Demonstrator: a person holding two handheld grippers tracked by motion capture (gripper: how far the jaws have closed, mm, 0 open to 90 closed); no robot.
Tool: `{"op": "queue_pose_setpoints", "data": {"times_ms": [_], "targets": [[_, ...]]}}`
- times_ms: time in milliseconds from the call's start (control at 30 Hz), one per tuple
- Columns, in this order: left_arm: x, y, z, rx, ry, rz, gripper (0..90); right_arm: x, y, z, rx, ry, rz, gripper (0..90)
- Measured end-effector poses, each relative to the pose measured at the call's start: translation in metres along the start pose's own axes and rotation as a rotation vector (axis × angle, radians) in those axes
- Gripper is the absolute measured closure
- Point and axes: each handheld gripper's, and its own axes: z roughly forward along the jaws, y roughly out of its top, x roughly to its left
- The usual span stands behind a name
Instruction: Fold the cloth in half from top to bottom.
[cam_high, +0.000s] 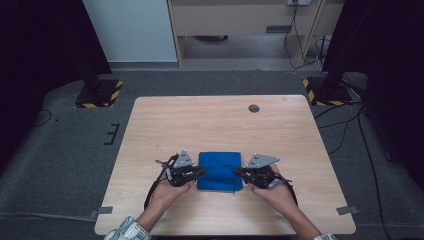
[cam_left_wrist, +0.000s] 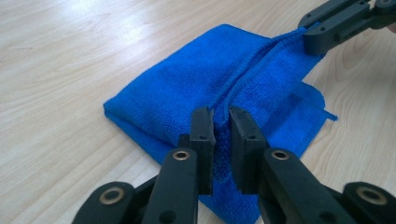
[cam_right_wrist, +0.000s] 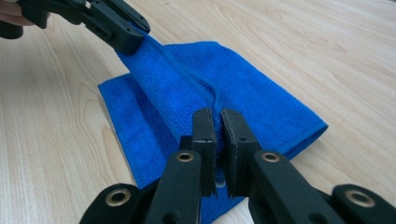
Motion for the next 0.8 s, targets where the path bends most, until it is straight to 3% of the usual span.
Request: {"op": "queue_pose_setpoints", "data": {"times_ms": [133, 433, 800], "targets": [[0.003, -0.004, 0.002, 0.003, -0.007, -0.018, 78.1, 0.001, -0.005, 0.003, 0.021, 0.008, 0.004, 83.6], [0.001, -0.011, 0.005, 0.035, -0.010, -0.004, 72.7, 0.006, -0.009, 0.005, 0.051, 0.024, -0.005, 81.1], [-0.003, -0.016, 0.002, 0.033, 0.001, 0.002, 63.4, 0.011, -0.012, 0.003, 0.065, 0.031, -0.012, 75.8]]}}
